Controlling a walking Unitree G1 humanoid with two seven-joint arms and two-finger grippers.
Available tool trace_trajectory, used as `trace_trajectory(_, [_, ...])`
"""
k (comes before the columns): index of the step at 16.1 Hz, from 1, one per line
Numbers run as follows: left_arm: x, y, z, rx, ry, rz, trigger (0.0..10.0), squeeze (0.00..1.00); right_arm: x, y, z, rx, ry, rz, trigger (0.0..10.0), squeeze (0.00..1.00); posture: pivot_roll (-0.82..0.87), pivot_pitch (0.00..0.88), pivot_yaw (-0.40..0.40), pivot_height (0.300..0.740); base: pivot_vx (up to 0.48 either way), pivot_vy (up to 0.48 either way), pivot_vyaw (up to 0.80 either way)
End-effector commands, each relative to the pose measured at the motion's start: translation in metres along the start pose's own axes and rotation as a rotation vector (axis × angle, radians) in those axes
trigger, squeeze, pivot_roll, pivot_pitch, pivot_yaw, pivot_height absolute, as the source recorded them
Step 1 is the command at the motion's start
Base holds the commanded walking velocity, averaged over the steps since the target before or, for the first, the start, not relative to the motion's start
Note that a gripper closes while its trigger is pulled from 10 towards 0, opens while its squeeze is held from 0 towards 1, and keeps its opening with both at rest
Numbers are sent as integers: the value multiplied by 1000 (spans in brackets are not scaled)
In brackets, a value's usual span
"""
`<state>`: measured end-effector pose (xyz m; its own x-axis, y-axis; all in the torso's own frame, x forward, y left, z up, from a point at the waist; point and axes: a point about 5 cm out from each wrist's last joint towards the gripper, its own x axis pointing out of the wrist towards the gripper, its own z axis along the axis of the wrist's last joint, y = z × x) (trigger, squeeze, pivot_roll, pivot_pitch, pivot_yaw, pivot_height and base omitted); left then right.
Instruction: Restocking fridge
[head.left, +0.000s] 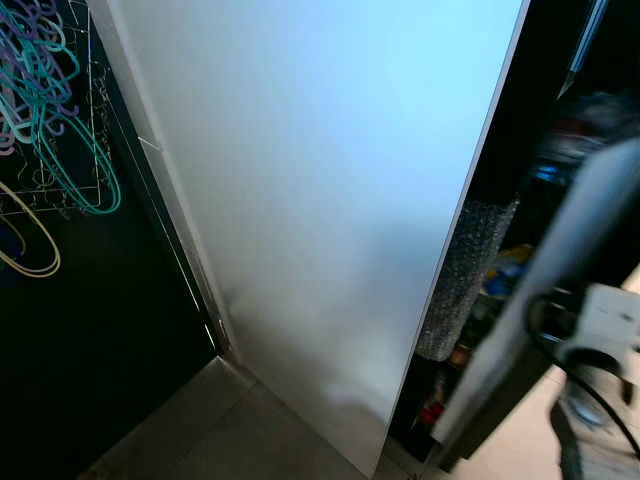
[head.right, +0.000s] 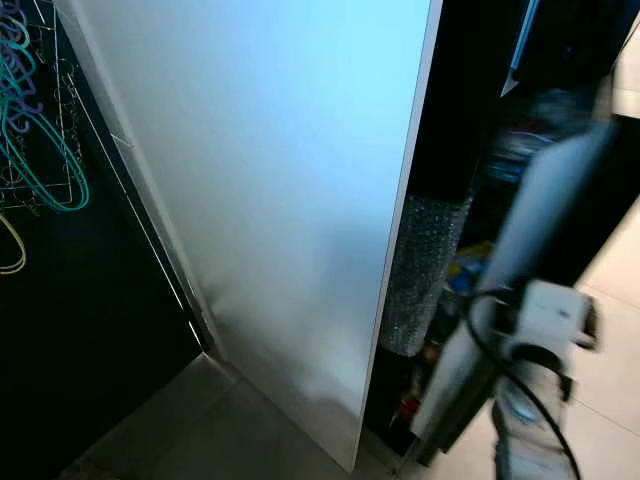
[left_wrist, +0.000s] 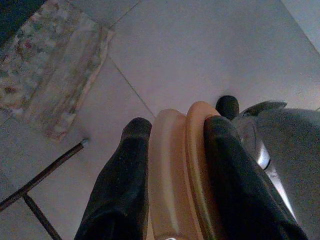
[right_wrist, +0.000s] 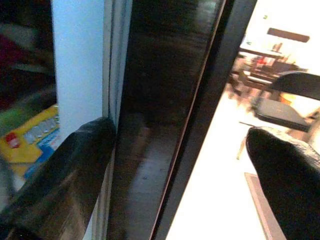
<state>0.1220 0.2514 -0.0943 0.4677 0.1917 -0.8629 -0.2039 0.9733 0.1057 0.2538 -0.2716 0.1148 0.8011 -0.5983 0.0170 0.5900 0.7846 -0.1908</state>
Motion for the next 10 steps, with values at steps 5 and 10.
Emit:
trace_trajectory(5, [1, 2, 4, 10, -11, 1, 10000, 0, 0, -67, -49, -64, 191, -248, 10000, 0, -140, 0, 26, 740, 0, 0, 0])
trace_trajectory(10, [1, 1, 8, 14, -14, 1, 10000, 0, -7, -84, -75, -83, 275, -278, 10000, 0, -139, 0, 26, 740, 0, 0, 0])
